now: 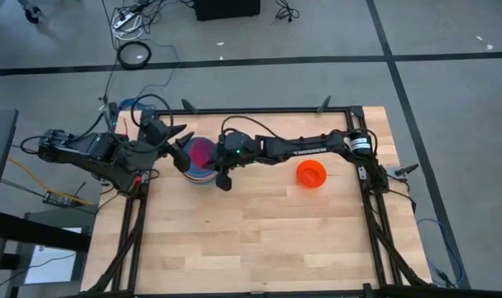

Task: Nest bowls inside each other
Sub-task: Stack the red bowl on top of the blue bowl, then stack the orange bowl on top of the red bowl

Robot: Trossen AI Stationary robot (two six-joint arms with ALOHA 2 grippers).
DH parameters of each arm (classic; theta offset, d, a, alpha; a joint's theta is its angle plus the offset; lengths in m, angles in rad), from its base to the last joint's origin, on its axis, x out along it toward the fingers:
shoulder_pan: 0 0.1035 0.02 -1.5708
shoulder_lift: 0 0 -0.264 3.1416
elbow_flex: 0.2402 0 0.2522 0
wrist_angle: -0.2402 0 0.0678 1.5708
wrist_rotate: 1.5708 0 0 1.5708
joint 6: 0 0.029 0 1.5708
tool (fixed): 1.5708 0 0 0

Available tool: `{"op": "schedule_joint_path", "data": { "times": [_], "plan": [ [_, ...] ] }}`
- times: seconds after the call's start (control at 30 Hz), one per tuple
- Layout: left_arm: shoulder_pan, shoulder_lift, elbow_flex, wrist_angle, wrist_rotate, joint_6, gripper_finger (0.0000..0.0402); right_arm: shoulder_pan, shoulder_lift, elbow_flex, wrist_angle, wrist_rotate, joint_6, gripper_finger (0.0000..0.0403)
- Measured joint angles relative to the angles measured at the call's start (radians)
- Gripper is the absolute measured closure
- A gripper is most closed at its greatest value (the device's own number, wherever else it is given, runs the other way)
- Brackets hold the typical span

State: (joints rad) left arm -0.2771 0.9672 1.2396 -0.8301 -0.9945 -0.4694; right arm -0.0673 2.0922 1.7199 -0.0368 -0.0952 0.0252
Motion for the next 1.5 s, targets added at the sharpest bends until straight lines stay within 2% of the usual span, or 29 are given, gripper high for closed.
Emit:
{"op": "schedule_joint_path", "data": {
  "times": [0.33,0.5,0.63,0.83,0.97,1.1,1.27,1.5],
  "plan": [
    [0.000,0.000,0.000,0.000,0.001,0.001,0.0249,0.000,0.000,0.000,-0.019,-0.003,0.027,0.0310],
    [0.000,0.000,0.000,-0.004,0.006,0.001,0.0249,0.010,-0.002,0.000,-0.089,-0.003,0.043,0.0290],
    [0.000,0.000,0.000,-0.023,0.049,-0.009,0.0249,0.026,-0.037,0.000,-0.293,0.035,0.036,0.0290],
    [0.000,0.000,0.000,-0.136,0.124,-0.119,0.0249,0.069,-0.152,0.000,-0.768,0.312,0.030,0.0297],
    [0.000,0.010,0.000,-0.219,0.185,-0.218,0.0249,0.116,-0.224,-0.002,-1.104,0.436,0.133,0.0297],
    [-0.014,0.033,0.000,-0.250,0.219,-0.247,0.0249,0.156,-0.300,-0.048,-1.297,0.477,0.255,0.0298],
    [-0.026,0.070,0.000,-0.246,0.223,-0.245,0.0249,0.203,-0.453,-0.209,-1.273,0.435,0.388,0.0296],
    [-0.026,0.105,0.000,-0.247,0.222,-0.240,0.0249,0.252,-0.632,-0.513,-1.045,0.369,0.497,0.0297]
  ]
}}
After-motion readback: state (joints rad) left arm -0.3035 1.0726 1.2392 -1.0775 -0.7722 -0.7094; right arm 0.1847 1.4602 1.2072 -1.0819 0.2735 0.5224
